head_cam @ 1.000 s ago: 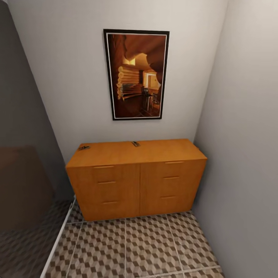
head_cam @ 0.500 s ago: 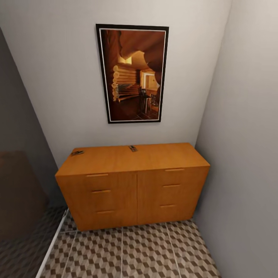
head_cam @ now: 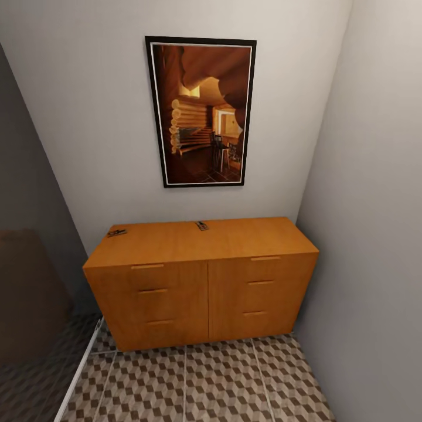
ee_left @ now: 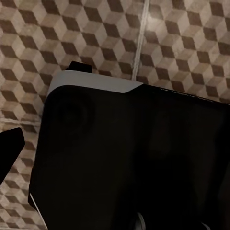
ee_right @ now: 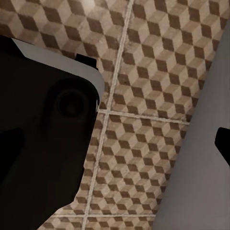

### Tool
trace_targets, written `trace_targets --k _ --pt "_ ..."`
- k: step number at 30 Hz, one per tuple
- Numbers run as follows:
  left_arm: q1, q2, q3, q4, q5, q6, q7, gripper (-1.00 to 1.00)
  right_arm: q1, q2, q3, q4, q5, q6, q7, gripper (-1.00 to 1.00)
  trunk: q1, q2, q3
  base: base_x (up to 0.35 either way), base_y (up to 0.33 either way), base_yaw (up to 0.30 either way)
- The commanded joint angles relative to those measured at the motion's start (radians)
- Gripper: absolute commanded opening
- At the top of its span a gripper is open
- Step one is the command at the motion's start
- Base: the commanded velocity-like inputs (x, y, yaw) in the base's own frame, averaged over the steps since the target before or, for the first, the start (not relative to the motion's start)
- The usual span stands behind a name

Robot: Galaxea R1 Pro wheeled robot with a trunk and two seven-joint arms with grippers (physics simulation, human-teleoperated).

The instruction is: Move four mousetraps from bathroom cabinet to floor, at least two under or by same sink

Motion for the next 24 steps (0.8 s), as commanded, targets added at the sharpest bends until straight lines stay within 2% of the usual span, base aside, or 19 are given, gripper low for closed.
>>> trace_targets --k 1,5,8,15,19,24 --pt "0.0 0.002 -0.009 -0.001 0.005 -0.002 0.003 1.0 -0.001 0.0 -0.002 -0.001 0.005 -0.001 -0.004 1.0 0.0 -0.001 -0.001 0.0 0.0 0.0" --pt "-0.001 0.014 -0.011 -0.007 0.003 0.001 0.001 1.0 -0.001 0.005 -0.001 -0.026 0.005 0.012 -0.002 1.0 0.0 -0.001 -0.001 0.0 0.0 0.0" --pt "-0.003 0.041 -0.012 -0.05 0.001 0.007 0.002 1.0 -0.001 0.025 0.0 -0.127 0.004 0.064 0.0 1.0 0.0 -0.001 -0.001 0.0 0.0 0.0" --pt "-0.004 0.075 -0.012 -0.126 0.0 0.031 0.004 1.0 -0.001 0.032 -0.003 -0.247 0.002 0.158 0.002 1.0 0.0 -0.001 -0.001 0.0 0.0 0.0" --pt "-0.007 0.109 -0.012 -0.191 0.0 0.076 0.006 1.0 -0.001 0.032 -0.004 -0.336 0.0 0.212 0.003 1.0 0.0 -0.001 -0.001 0.0 0.0 0.0" --pt "-0.011 0.167 -0.011 -0.298 0.0 0.138 0.009 1.0 -0.001 0.031 -0.006 -0.449 -0.002 0.269 0.004 1.0 0.0 -0.001 -0.001 0.0 0.0 0.0"
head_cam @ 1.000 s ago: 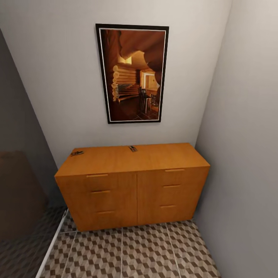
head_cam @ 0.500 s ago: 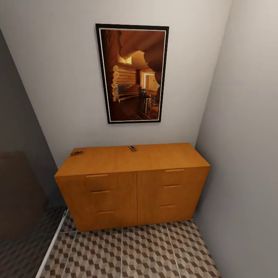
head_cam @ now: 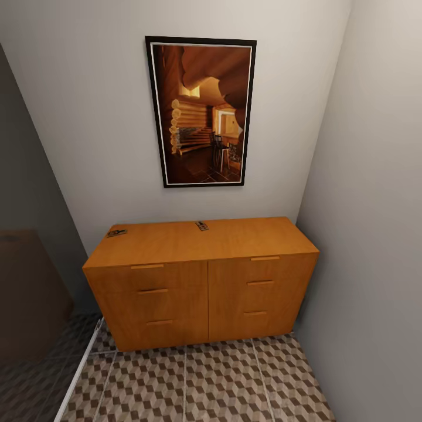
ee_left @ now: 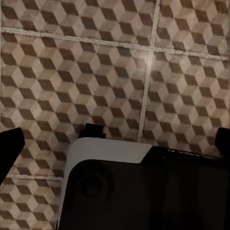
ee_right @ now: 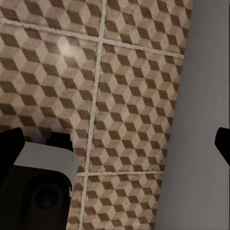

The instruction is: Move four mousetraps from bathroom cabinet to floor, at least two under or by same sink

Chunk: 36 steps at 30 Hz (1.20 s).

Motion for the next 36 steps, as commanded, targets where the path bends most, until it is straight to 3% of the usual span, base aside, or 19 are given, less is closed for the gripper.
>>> trace_targets --k 1,2,3,5,6,10,21,27,31,32,36 --pt "0.0 0.002 -0.008 -0.004 0.009 0.005 0.005 1.0 0.0 0.001 -0.002 -0.002 0.01 0.008 -0.001 1.0 0.0 -0.001 -0.001 0.0 0.0 0.0" --pt "-0.001 0.026 -0.007 -0.052 0.009 0.025 0.006 1.0 0.0 0.0 -0.003 -0.045 0.009 0.028 -0.001 1.0 0.0 -0.001 -0.001 0.0 0.0 0.0" --pt "-0.001 0.026 -0.007 -0.052 0.009 0.025 0.006 1.0 0.0 0.0 -0.003 -0.045 0.009 0.028 -0.001 1.0 0.0 -0.001 -0.001 0.0 0.0 0.0" --pt "-0.001 0.058 -0.007 -0.123 0.009 0.053 0.006 1.0 0.0 -0.001 -0.004 -0.107 0.008 0.054 0.0 1.0 0.0 -0.001 -0.001 0.0 0.0 0.0" --pt "-0.002 0.084 -0.007 -0.189 0.01 0.08 0.009 1.0 0.0 -0.002 -0.004 -0.165 0.008 0.078 0.0 1.0 0.0 -0.001 -0.001 0.0 0.0 0.0" --pt "-0.002 0.11 -0.007 -0.277 0.009 0.112 0.029 1.0 0.0 -0.002 -0.004 -0.242 0.007 0.116 0.0 1.0 0.0 -0.001 -0.001 0.0 0.0 0.0" --pt "-0.002 0.17 -0.006 -0.612 0.009 0.236 0.247 1.0 0.0 0.004 -0.005 -0.562 0.007 0.309 0.005 1.0 0.0 -0.001 -0.001 0.0 0.0 0.0" --pt "-0.002 0.193 0.001 -0.777 0.009 0.318 0.291 1.0 0.0 0.005 -0.005 -0.697 0.007 0.402 0.04 1.0 0.0 -0.001 -0.001 0.0 0.0 0.0" --pt "-0.002 0.201 0.04 -0.875 0.009 0.38 0.3 1.0 0.0 0.005 -0.005 -0.773 0.007 0.46 0.076 1.0 0.0 -0.001 -0.001 0.0 0.0 0.0" --pt "-0.002 0.203 0.072 -0.921 0.009 0.415 0.302 1.0 0.0 0.005 -0.005 -0.811 0.008 0.489 0.092 1.0 0.0 -0.001 -0.001 0.0 0.0 0.0" --pt "-0.002 0.204 0.136 -1.008 0.009 0.495 0.301 1.0 0.0 0.005 -0.005 -0.887 0.008 0.55 0.117 1.0 0.0 -0.001 -0.001 0.0 0.0 0.0"
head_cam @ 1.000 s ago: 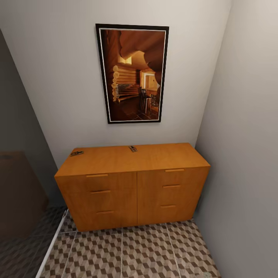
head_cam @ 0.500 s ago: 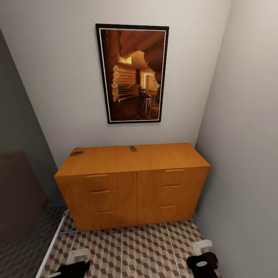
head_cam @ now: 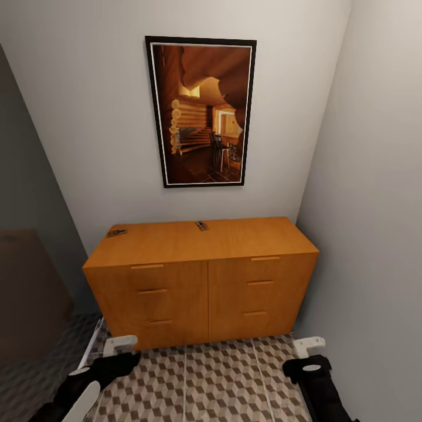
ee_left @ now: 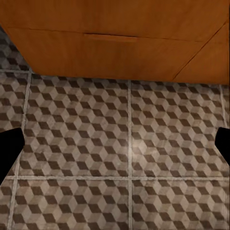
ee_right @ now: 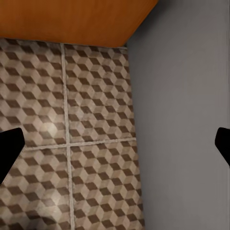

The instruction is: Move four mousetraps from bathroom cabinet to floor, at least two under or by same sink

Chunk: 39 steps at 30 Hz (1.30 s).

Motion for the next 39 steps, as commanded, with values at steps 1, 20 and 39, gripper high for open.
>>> trace_targets --k 1,20,39 --pt "-0.001 0.001 0.012 -0.022 0.011 0.022 0.009 1.0 -0.001 0.001 -0.001 -0.021 -0.003 0.02 0.002 1.0 0.0 -0.001 -0.001 0.0 0.0 0.0" --pt "-0.003 -0.003 0.075 -0.224 0.011 0.173 0.004 1.0 0.0 -0.001 0.004 -0.224 -0.002 0.245 0.032 1.0 0.0 -0.001 -0.001 0.0 0.0 0.0" --pt "-0.062 -0.005 0.077 -0.234 0.011 0.219 -0.075 1.0 -0.068 0.004 0.008 -0.233 -0.002 0.285 0.033 1.0 0.0 -0.001 -0.001 0.0 0.0 0.0"
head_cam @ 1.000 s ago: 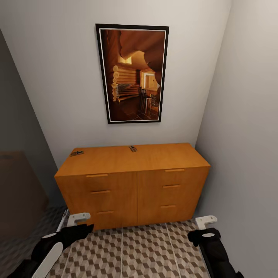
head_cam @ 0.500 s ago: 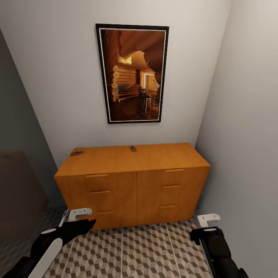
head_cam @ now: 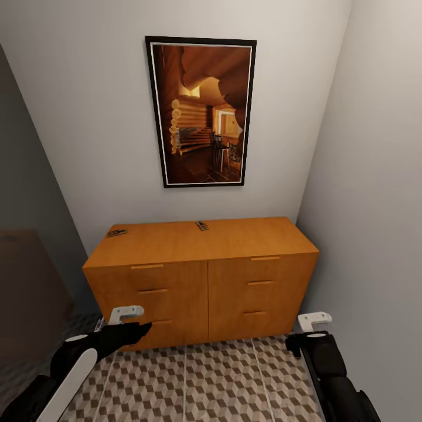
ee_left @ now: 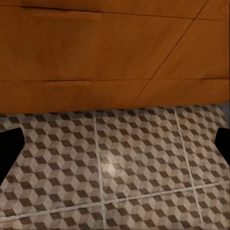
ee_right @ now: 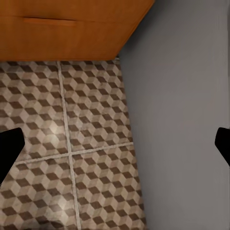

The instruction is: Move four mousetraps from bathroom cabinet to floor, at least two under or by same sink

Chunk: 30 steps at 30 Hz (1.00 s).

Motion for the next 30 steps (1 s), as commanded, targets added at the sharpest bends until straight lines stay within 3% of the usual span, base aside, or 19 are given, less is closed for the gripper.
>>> trace_targets --k 1,14,30 --pt "-0.008 0.001 -0.002 -0.001 0.01 0.006 0.001 1.0 -0.006 0.001 -0.001 -0.001 -0.005 0.003 -0.005 1.0 0.0 -0.001 -0.001 0.0 0.0 0.0" --pt "-0.09 0.0 -0.002 -0.002 0.01 0.088 -0.118 1.0 -0.067 0.0 0.0 -0.002 -0.005 0.003 0.016 1.0 0.0 -0.001 -0.001 0.0 0.0 0.0" --pt "-0.098 0.001 -0.002 -0.003 0.008 0.115 -0.138 1.0 -0.129 0.0 0.0 -0.005 -0.004 0.003 0.029 1.0 0.0 -0.001 -0.001 0.0 0.0 0.0"
